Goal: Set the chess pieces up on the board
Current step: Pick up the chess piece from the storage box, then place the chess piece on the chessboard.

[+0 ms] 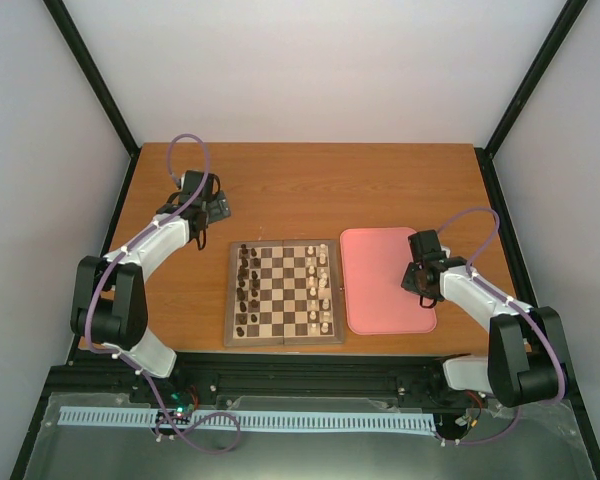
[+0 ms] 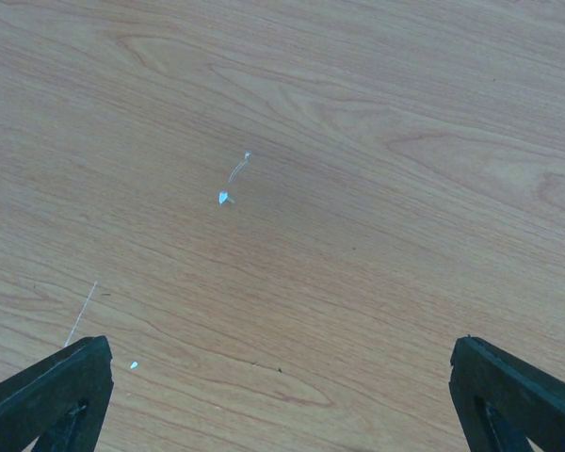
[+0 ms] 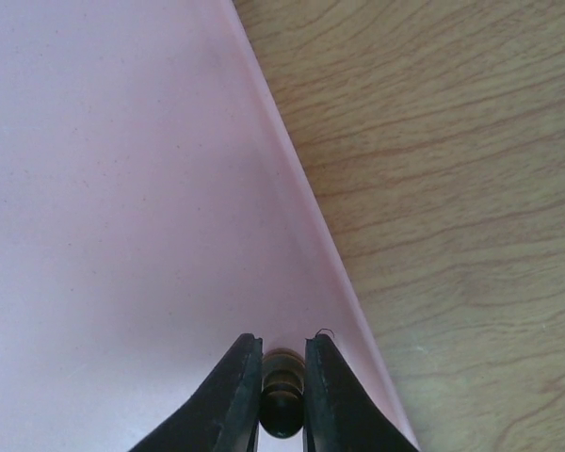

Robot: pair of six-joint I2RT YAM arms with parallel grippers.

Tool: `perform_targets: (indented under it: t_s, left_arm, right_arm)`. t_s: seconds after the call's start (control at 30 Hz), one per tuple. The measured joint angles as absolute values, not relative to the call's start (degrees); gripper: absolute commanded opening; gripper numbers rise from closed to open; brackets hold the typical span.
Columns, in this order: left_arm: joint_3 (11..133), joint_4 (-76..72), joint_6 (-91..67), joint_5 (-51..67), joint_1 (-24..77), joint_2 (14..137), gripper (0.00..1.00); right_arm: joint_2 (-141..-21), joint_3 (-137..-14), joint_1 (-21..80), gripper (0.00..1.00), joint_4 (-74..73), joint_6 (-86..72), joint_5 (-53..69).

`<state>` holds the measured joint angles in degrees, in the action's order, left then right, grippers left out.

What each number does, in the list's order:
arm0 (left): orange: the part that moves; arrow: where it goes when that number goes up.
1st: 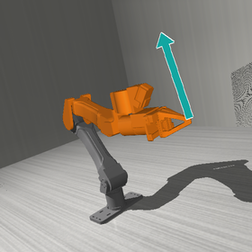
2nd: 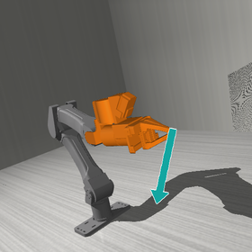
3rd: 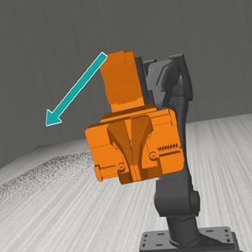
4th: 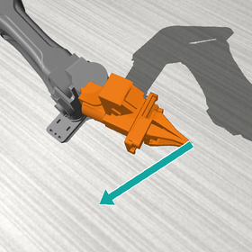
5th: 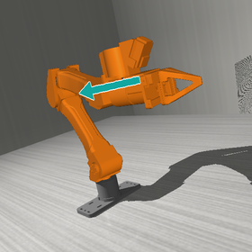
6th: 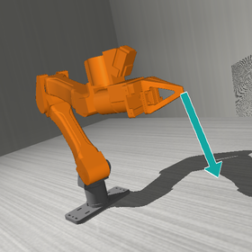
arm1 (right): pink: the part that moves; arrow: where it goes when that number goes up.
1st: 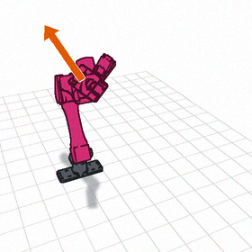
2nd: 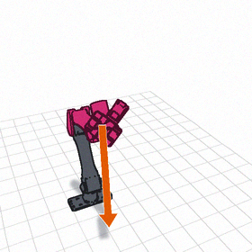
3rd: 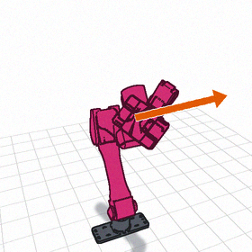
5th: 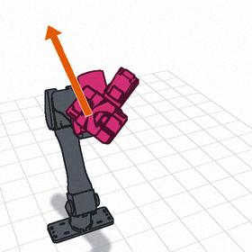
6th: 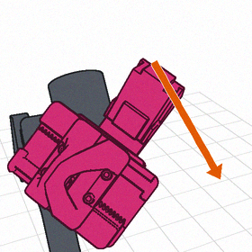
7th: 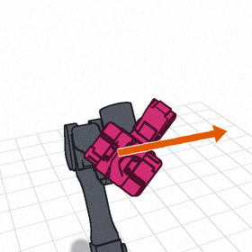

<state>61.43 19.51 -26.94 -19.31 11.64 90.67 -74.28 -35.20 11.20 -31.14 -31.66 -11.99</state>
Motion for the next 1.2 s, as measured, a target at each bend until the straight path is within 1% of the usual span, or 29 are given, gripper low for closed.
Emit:
perform_targets:
  t_s: [0.1, 0.27, 0.3, 0.43, 0.5, 0.73, 0.87, 0.93, 1.0, 1.1, 1.2]
  left_arm:
    - [61.43, 19.53, -26.94, -19.31, 11.64, 90.67, 1.00]
    - [61.43, 19.53, -26.94, -19.31, 11.64, 90.67, 1.00]
    - [61.43, 19.53, -26.94, -19.31, 11.64, 90.67, 1.00]
    - [61.43, 19.53, -26.94, -19.31, 11.64, 90.67, 1.00]
    - [61.43, 19.53, -26.94, -19.31, 11.64, 90.67, 1.00]
    - [61.43, 19.53, -26.94, -19.33, 11.64, 90.67, 1.00]
    - [61.43, 19.55, -26.94, -19.42, 11.64, 90.67, 1.00]
    - [61.43, 19.55, -26.94, -19.66, 11.64, 90.67, 1.00]
    - [61.43, 19.55, -26.94, -19.90, 11.64, 90.67, 1.00]
    - [61.43, 19.55, -26.94, -20.23, 11.64, 90.67, 1.00]
    - [61.43, 19.55, -26.96, -20.53, 11.64, 90.67, 1.00]
  right_arm:
    - [-74.28, -35.07, 11.20, 0.20, -30.87, -31.33, -11.92]
    - [-74.28, -34.00, 11.20, 0.20, -30.57, -31.11, -11.40]
    - [-74.28, -33.89, 11.20, 0.19, -30.59, -31.09, -11.35]
    - [-74.28, -33.65, 11.20, 0.07, -30.57, -31.00, -11.33]
    - [-74.28, -33.65, 11.18, 0.03, -30.50, -30.87, -11.35]
    - [-73.30, -33.65, 11.09, 0.03, -30.83, -30.48, -10.52]
    - [-69.38, -34.54, 12.40, 0.03, -32.82, -30.46, -8.14]
    - [-67.35, -36.42, 15.53, 0.03, -34.89, -30.76, -7.92]
    - [-65.87, -40.12, 21.26, 0.03, -37.28, -31.40, -8.27]
    - [-65.84, -47.40, 33.06, 0.03, -39.00, -33.01, -9.02]
    - [-69.67, -54.76, 44.97, 0.03, -40.38, -34.54, -10.76]
